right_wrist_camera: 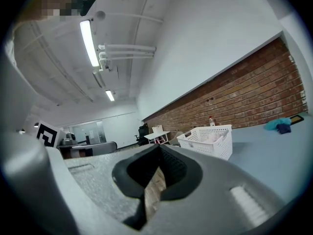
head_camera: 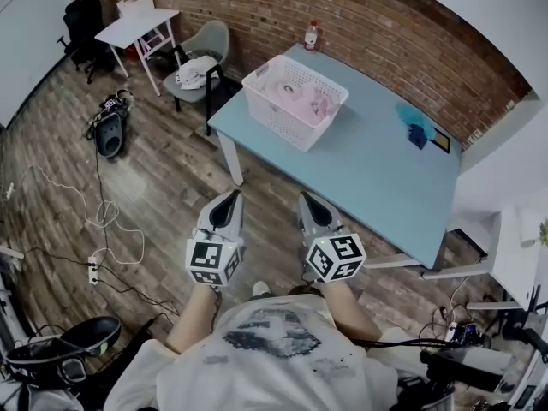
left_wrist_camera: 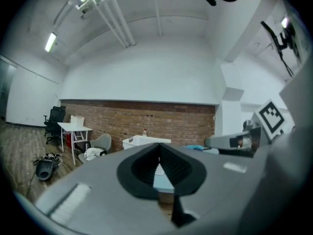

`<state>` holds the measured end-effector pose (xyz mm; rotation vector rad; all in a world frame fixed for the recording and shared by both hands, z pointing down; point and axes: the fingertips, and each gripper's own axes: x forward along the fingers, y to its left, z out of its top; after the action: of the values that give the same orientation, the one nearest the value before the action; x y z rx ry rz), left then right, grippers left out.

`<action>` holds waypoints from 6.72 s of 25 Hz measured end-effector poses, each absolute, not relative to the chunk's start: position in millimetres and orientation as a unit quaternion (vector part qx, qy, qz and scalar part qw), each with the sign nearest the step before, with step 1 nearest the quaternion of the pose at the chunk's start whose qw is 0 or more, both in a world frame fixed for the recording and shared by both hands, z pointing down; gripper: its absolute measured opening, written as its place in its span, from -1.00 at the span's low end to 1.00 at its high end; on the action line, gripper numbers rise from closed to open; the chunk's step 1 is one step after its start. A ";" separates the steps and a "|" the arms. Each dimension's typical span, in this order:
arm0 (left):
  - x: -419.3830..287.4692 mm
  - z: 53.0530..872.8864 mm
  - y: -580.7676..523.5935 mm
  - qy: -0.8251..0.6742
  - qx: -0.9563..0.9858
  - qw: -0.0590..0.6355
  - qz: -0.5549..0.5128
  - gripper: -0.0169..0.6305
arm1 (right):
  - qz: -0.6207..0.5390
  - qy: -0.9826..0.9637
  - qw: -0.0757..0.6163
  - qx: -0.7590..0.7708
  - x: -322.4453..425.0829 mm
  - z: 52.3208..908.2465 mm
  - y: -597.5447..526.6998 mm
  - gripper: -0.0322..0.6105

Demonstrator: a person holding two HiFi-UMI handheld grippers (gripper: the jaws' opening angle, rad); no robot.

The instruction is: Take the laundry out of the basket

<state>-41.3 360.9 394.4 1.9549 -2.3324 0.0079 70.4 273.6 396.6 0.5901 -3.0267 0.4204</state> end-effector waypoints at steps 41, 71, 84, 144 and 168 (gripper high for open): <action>-187.9 436.4 -117.5 -0.627 0.762 0.097 0.133 -0.97 | 0.210 -0.918 -0.014 0.338 -41.6 439.2 -171.9 -0.91; -172.3 519.4 -200.3 -0.355 0.892 0.199 0.197 -0.46 | 0.196 -0.780 -0.004 0.594 -32.7 438.7 -181.6 -0.91; -137.1 556.0 -193.6 -0.329 0.887 0.230 0.229 0.70 | 0.208 -0.780 -0.011 0.590 -19.2 444.2 -182.9 -0.91; -91.7 689.0 -217.3 -0.331 0.796 0.221 0.456 -0.23 | 0.255 -0.795 -0.016 0.550 54.9 465.2 -202.6 -0.91; -121.3 584.1 -213.1 -0.340 0.865 0.200 0.311 -0.82 | 0.260 -0.782 -0.031 0.566 16.1 458.3 -182.8 -0.91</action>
<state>-121.3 -213.1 584.1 2.4175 -0.9503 0.8687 16.1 -182.8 458.3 1.8129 -2.5073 0.8331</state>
